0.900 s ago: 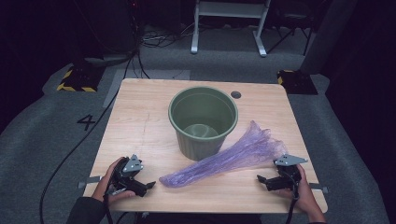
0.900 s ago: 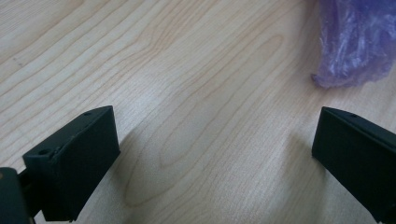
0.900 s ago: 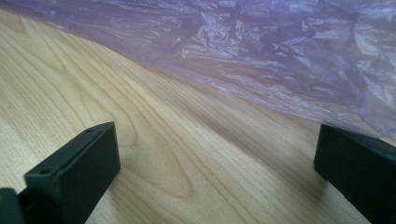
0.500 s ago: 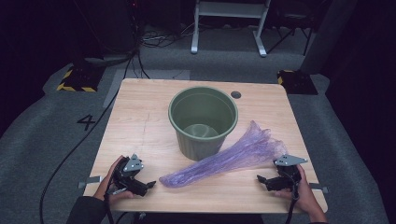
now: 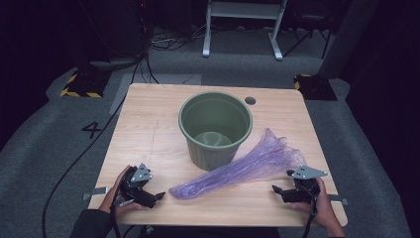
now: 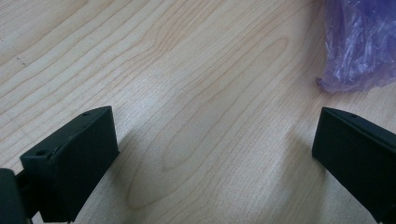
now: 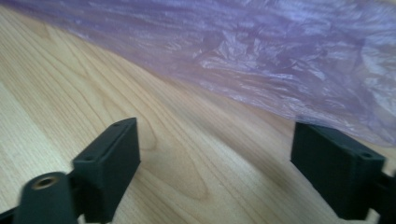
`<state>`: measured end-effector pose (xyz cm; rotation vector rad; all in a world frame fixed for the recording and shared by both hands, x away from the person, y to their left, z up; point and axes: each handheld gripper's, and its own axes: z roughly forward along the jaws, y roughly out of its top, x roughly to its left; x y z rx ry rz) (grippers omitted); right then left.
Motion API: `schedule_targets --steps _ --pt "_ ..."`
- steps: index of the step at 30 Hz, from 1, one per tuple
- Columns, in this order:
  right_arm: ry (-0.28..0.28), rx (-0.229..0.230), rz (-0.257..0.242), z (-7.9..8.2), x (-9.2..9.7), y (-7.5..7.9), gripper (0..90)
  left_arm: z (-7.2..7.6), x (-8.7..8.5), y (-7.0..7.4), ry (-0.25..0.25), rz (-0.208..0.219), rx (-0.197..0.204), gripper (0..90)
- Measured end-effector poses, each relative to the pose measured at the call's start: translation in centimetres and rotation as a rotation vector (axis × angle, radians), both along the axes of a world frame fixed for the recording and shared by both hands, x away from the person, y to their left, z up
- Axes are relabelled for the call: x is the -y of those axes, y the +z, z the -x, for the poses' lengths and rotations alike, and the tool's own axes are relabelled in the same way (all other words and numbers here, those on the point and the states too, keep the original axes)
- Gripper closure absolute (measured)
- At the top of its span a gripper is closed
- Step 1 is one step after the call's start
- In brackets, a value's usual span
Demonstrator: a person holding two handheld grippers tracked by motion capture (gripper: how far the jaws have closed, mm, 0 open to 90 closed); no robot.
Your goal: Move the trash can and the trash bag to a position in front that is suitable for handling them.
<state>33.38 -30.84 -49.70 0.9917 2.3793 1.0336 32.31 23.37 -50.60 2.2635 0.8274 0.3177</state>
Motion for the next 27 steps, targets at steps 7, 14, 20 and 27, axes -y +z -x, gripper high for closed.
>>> schedule_targets --steps 7,14,20,27 --pt "0.001 0.025 -0.025 0.2 0.0 0.8 16.5 0.0 0.0 0.0 0.001 -0.001 0.000 0.0" --pt "-0.017 0.039 -0.045 0.2 0.0 1.4 17.4 0.0 0.0 0.0 0.002 -0.002 0.000 0.0" --pt "-0.012 0.062 -0.054 0.2 -0.4 2.5 17.6 0.0 0.0 0.0 0.004 -0.002 0.000 0.0" --pt "0.003 0.097 -0.061 0.1 -1.1 3.9 18.2 0.0 0.0 0.0 0.006 0.000 -0.001 0.0"
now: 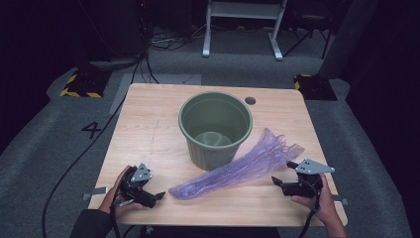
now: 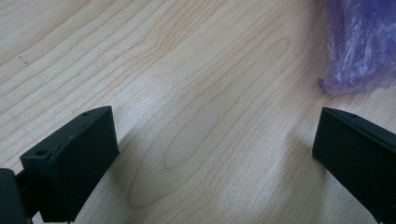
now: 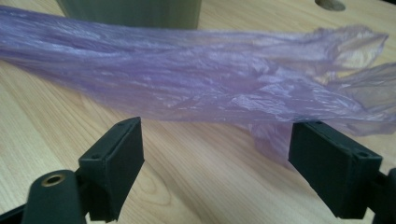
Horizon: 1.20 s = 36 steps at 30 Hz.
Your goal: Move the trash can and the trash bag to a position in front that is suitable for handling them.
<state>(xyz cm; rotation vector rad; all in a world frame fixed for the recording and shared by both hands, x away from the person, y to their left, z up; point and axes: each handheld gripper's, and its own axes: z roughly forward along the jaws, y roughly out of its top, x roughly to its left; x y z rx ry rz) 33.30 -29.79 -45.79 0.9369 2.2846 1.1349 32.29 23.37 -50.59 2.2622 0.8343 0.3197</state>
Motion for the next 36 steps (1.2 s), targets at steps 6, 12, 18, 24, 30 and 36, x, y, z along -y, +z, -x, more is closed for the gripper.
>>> schedule_targets --steps 6,12,18,24,30,36 --pt "-0.006 0.030 0.009 0.6 -0.2 1.3 19.0 0.0 0.0 0.0 0.000 0.000 0.000 0.0" --pt "-0.032 0.078 -0.003 0.9 -0.2 2.6 20.9 0.0 0.0 0.0 0.000 0.000 0.000 0.0" --pt "-0.012 0.096 -0.002 0.3 -1.6 2.7 27.0 0.0 0.0 0.0 0.000 0.001 0.000 0.0" --pt "0.024 0.091 0.004 -0.1 -3.4 2.2 33.3 0.0 0.0 0.0 0.000 0.000 0.000 0.0" --pt "0.089 0.059 0.000 -1.3 -6.2 0.0 53.7 0.0 0.0 0.0 0.000 -0.001 0.001 0.0" --pt "0.103 0.002 0.020 -2.7 -7.6 -2.1 60.7 0.0 0.0 0.0 0.000 -0.001 0.001 0.0"
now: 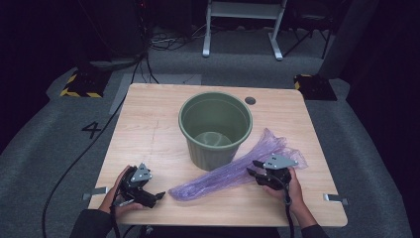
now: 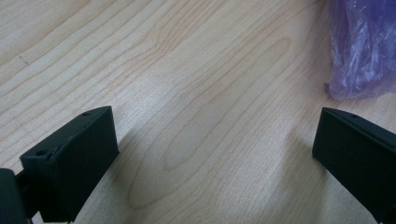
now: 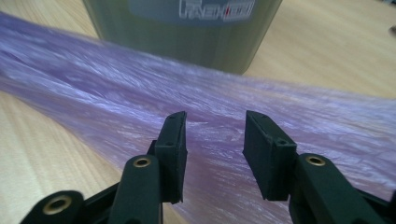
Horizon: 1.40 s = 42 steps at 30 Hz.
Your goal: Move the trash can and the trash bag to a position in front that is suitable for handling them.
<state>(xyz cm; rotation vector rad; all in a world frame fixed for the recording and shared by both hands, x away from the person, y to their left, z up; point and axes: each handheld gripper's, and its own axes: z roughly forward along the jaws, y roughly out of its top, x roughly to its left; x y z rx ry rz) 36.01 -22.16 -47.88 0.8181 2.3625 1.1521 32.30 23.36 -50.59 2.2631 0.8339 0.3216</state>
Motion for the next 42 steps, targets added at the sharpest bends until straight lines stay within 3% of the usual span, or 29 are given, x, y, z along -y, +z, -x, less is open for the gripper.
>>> schedule_targets --steps 6,13,26,42 --pt "-0.012 -0.036 0.017 -1.1 0.0 -1.5 69.7 0.0 0.0 0.0 0.001 0.001 0.001 0.0" --pt "-0.032 -0.061 0.028 -1.5 0.6 -2.1 76.9 0.0 0.0 0.0 0.001 0.001 0.001 0.0" --pt "-0.070 -0.052 0.032 -2.2 2.2 -2.3 77.0 0.0 0.0 0.0 0.002 0.001 0.000 0.0" --pt "-0.162 -0.039 0.039 -3.7 4.9 -2.3 75.7 0.0 0.1 0.0 0.005 0.001 -0.002 0.0"
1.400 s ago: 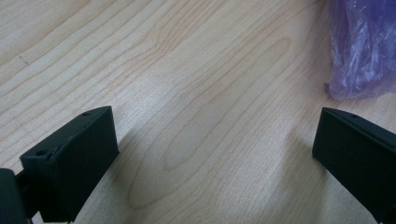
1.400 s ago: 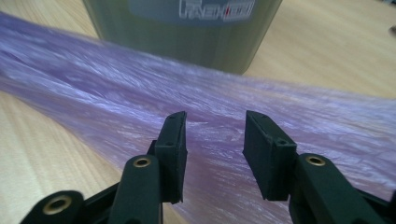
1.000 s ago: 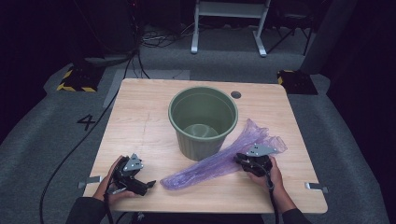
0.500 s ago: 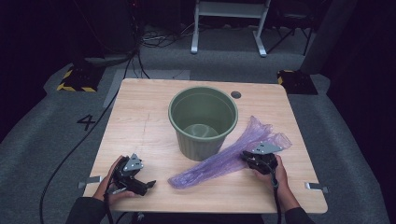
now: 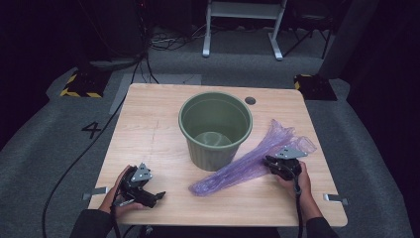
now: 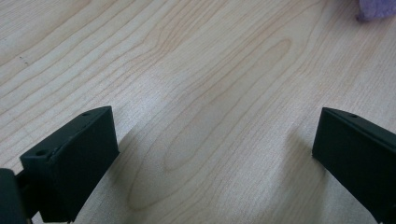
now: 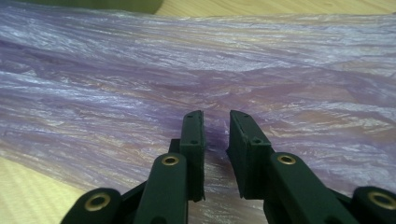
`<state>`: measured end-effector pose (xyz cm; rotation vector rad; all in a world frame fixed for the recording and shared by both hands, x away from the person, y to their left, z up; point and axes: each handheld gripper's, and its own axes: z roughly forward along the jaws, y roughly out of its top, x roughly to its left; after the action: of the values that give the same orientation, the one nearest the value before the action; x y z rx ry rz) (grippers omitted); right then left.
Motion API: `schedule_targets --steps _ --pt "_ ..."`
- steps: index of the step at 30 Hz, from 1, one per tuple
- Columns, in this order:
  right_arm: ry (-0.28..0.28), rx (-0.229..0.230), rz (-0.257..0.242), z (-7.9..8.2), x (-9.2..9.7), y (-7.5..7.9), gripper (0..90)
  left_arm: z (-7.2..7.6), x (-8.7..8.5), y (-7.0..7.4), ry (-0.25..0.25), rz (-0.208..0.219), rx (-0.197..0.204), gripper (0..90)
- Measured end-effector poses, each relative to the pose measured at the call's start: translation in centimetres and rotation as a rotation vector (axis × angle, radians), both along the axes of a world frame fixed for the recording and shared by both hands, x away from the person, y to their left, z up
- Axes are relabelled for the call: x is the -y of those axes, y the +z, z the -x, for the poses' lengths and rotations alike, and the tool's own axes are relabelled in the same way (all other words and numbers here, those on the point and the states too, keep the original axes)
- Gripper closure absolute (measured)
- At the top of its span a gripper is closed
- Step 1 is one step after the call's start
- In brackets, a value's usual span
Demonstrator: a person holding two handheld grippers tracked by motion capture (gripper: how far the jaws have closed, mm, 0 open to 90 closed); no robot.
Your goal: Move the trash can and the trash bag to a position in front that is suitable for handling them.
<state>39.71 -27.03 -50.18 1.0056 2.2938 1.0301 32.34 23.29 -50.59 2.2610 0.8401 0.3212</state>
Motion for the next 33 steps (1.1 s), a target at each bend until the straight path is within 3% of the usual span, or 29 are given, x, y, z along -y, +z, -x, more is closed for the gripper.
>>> schedule_targets --steps 8,15,17,18,23,26,33 --pt "-0.042 0.008 0.012 -0.8 0.9 0.0 74.0 0.0 0.0 0.0 0.001 0.000 -0.001 0.0" --pt "-0.093 0.028 0.012 -0.8 2.0 0.5 59.8 0.0 0.0 0.0 0.002 0.000 -0.001 0.0" --pt "-0.089 0.032 -0.004 -0.7 2.0 0.7 57.4 0.0 0.0 0.0 0.002 0.000 -0.001 0.0" --pt "-0.082 0.043 -0.025 -0.3 2.1 1.1 49.4 0.0 0.0 0.0 0.002 0.000 0.000 0.0" --pt "-0.053 0.068 -0.068 0.4 1.9 1.9 42.1 0.0 0.0 0.0 0.001 0.000 0.001 0.0" --pt "-0.026 0.080 -0.129 1.0 1.3 3.0 35.5 0.0 0.1 0.0 0.002 0.000 0.002 0.0" --pt "0.033 0.086 -0.129 2.0 -0.5 3.7 27.1 -0.1 0.1 0.0 0.003 0.000 0.002 0.0"
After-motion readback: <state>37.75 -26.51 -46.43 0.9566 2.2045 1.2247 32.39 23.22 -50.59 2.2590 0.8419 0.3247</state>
